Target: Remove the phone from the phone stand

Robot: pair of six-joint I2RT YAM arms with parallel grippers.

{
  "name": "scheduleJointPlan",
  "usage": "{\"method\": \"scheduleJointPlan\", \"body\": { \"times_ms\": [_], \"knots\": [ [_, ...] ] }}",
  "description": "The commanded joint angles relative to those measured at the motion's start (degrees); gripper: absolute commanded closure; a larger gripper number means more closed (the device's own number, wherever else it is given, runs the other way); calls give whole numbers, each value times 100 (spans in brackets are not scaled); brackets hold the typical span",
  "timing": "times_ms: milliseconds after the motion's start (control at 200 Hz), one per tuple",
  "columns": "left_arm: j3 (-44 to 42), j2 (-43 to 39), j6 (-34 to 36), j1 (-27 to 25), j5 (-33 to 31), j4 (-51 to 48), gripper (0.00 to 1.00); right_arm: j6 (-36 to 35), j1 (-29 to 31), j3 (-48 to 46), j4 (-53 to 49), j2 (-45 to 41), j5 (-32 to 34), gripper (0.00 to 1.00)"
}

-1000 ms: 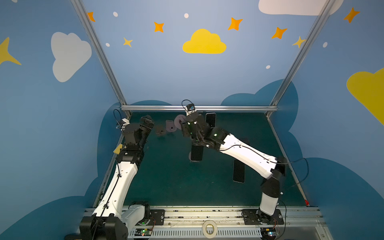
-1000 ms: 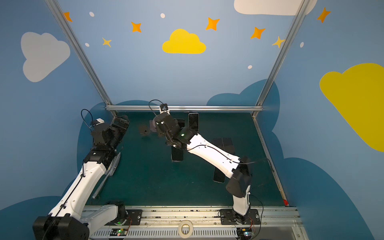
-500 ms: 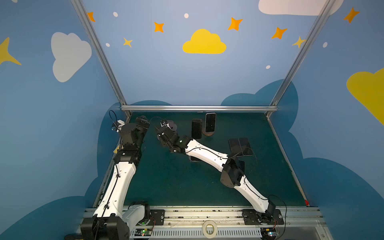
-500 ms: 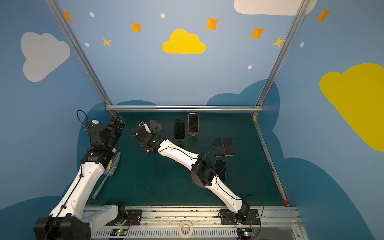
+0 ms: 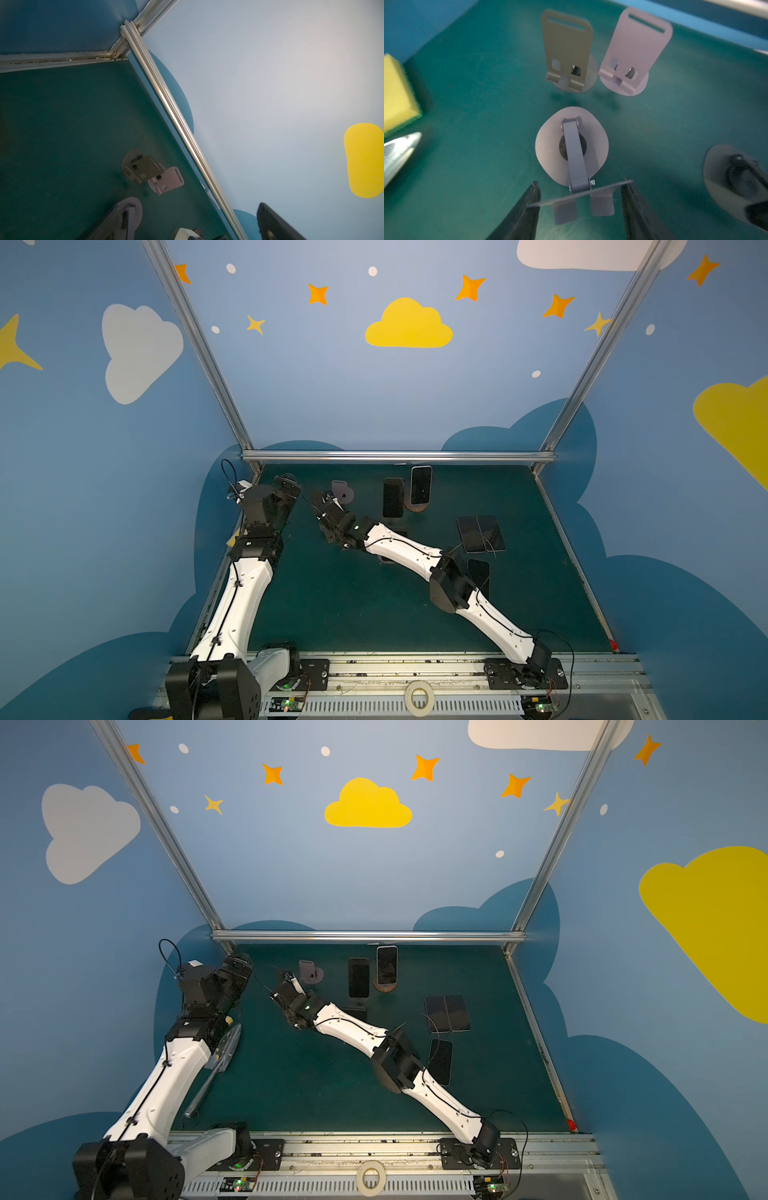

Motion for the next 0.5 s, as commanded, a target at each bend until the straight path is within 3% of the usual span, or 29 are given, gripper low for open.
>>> {"method": "scheduleJointPlan", "body": {
  "times_ms": [0,496],
  "knots": [
    [131,69,-44,52,197,71,0,4,-35,318,-103,87,-136,49],
    [88,242,-100,142,397,194,0,-63,-216,401,-412,181,-567,38]
  ]
}}
